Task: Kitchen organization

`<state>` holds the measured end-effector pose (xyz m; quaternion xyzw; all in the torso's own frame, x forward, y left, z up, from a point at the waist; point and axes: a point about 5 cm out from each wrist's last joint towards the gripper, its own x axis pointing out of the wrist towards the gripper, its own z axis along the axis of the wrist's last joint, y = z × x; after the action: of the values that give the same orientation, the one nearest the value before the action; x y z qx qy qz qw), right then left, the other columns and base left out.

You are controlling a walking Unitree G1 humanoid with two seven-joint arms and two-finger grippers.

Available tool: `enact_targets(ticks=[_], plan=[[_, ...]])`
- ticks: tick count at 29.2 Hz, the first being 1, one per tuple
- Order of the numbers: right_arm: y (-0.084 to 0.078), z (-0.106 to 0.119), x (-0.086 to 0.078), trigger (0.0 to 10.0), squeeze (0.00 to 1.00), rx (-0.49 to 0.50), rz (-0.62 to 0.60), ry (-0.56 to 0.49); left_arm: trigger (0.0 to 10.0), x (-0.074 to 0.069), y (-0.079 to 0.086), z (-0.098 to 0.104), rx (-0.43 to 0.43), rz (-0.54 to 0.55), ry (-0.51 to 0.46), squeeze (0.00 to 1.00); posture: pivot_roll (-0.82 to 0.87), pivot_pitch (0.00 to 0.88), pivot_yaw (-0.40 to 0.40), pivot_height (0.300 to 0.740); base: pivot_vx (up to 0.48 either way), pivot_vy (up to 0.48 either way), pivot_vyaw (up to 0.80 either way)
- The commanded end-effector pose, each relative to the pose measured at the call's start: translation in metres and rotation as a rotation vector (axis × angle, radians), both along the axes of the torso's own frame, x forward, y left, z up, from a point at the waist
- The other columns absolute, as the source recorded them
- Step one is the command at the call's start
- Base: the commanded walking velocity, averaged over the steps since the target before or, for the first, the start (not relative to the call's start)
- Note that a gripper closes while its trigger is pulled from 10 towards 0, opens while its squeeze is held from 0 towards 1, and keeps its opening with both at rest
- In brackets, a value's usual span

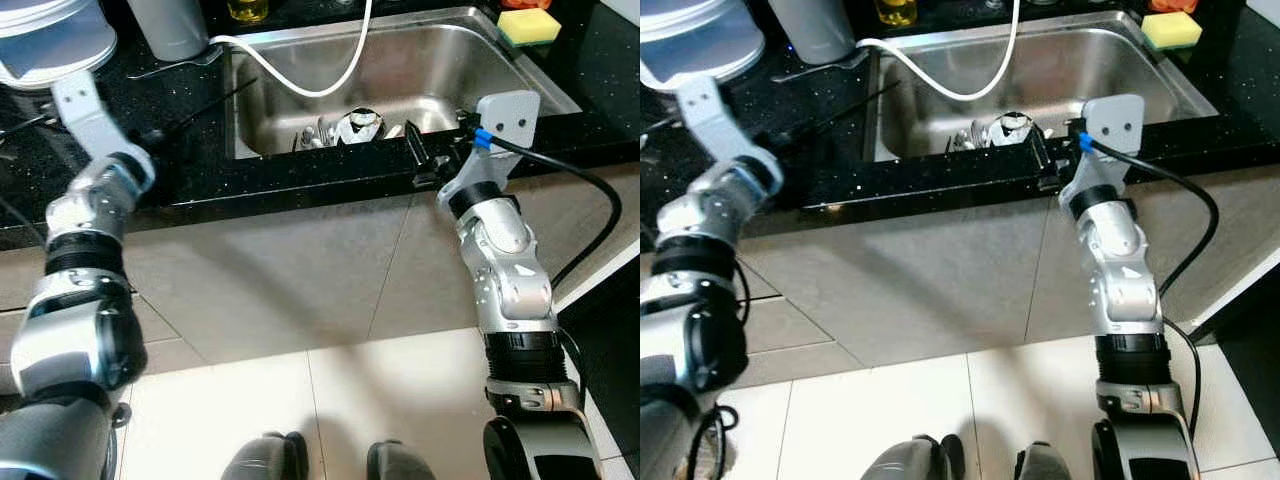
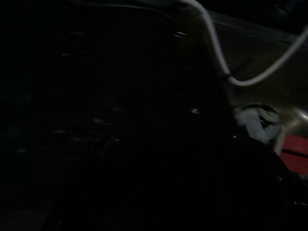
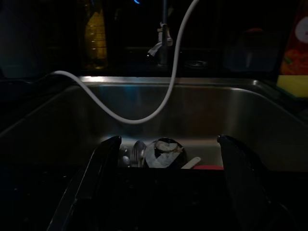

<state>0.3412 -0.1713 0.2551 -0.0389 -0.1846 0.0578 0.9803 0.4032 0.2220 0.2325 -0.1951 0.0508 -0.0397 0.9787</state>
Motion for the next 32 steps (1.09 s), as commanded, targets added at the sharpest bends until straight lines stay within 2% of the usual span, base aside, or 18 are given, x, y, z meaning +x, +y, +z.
enact_targets(ticks=[1, 3, 8, 12, 13, 15, 17, 19, 23, 24, 25, 27, 28, 29, 30, 32], plan=[[0.002, 0.002, -0.001, 10.0, 0.0, 0.002, 0.012, -0.004, 10.0, -0.005, -0.013, -0.038, -0.028, -0.059, 0.152, 0.0, -0.04, 0.183, 0.116, 0.74, 0.0, 0.0, 0.0], [0.003, 0.003, -0.001, 10.0, 0.0, 0.002, 0.013, -0.005, 10.0, -0.006, -0.018, -0.039, -0.016, -0.074, 0.149, 0.0, -0.04, 0.179, 0.114, 0.74, 0.0, 0.0, 0.0], [0.006, 0.004, 0.0, 10.0, 0.0, 0.005, 0.021, -0.008, 10.0, -0.01, -0.027, -0.039, 0.082, -0.073, 0.125, 0.0, -0.03, 0.165, 0.111, 0.74, 0.0, 0.0, 0.0], [0.008, 0.005, 0.001, 10.0, 0.0, 0.008, 0.026, -0.012, 10.0, -0.021, -0.048, -0.029, 0.021, -0.145, 0.051, 0.0, -0.03, 0.158, 0.106, 0.74, 0.0, 0.0, 0.0], [0.008, 0.005, 0.001, 10.0, 0.0, 0.008, 0.026, -0.012, 10.0, -0.021, -0.048, -0.029, 0.021, -0.145, 0.051, 0.0, -0.03, 0.158, 0.106, 0.74, 0.0, 0.0, 0.0], [0.009, 0.006, 0.002, 10.0, 0.0, 0.009, 0.031, -0.016, 10.0, -0.026, -0.059, -0.021, -0.016, -0.193, -0.025, 0.0, -0.03, 0.153, 0.103, 0.74, 0.0, 0.0, 0.0], [0.011, 0.008, 0.003, 10.0, 0.0, 0.009, 0.036, -0.02, 10.0, -0.029, -0.067, -0.008, -0.001, -0.206, -0.128, 0.0, -0.03, 0.145, 0.1, 0.74, 0.0, 0.0, 0.0], [0.011, 0.008, 0.003, 10.0, 0.0, 0.01, 0.037, -0.021, 10.0, -0.03, -0.067, -0.003, 0.021, -0.198, -0.164, 0.0, -0.03, 0.143, 0.099, 0.74, 0.0, 0.0, 0.0], [0.012, 0.008, 0.004, 10.0, 0.0, 0.014, 0.042, -0.027, 10.0, -0.031, -0.054, 0.014, 0.377, -0.065, -0.259, 0.0, -0.02, 0.134, 0.098, 0.74, 0.0, 0.0, 0.0], [0.012, 0.008, 0.004, 10.0, 0.0, 0.014, 0.042, -0.027, 10.0, -0.031, -0.054, 0.014, 0.377, -0.065, -0.259, 0.0, -0.02, 0.134, 0.098, 0.74, 0.0, 0.0, 0.0], [0.012, 0.008, 0.004, 10.0, 0.0, 0.016, 0.043, -0.027, 10.0, -0.031, -0.051, 0.018, 0.45, -0.039, -0.265, 0.0, -0.02, 0.131, 0.098, 0.74, 0.0, 0.0, 0.0], [0.012, 0.008, 0.004, 10.0, 0.0, 0.016, 0.043, -0.027, 10.0, -0.031, -0.051, 0.018, 0.45, -0.039, -0.265, 0.0, -0.02, 0.131, 0.098, 0.74, 0.0, 0.0, 0.0], [0.012, 0.008, 0.004, 10.0, 0.0, 0.018, 0.044, -0.029, 10.0, -0.036, -0.044, 0.028, 0.48, -0.007, -0.291, 0.0, -0.01, 0.123, 0.098, 0.74, 0.0, 0.0, 0.0], [0.014, 0.008, 0.004, 10.0, 0.0, 0.024, 0.049, -0.031, 10.0, -0.05, -0.036, 0.056, 0.361, 0.011, -0.391, 0.0, 0.0, 0.118, 0.098, 0.74, 0.0, 0.0, 0.0], [0.014, 0.008, 0.004, 10.0, 0.0, 0.026, 0.05, -0.032, 10.0, -0.055, -0.034, 0.063, 0.331, 0.01, -0.421, 0.0, 0.0, 0.114, 0.096, 0.74, 0.0, 0.0, 0.0], [0.015, 0.008, 0.005, 10.0, 0.0, 0.028, 0.054, -0.033, 10.0, -0.059, -0.03, 0.068, 0.357, 0.016, -0.437, 0.0, 0.01, 0.11, 0.095, 0.74, 0.0, 0.0, 0.0]])
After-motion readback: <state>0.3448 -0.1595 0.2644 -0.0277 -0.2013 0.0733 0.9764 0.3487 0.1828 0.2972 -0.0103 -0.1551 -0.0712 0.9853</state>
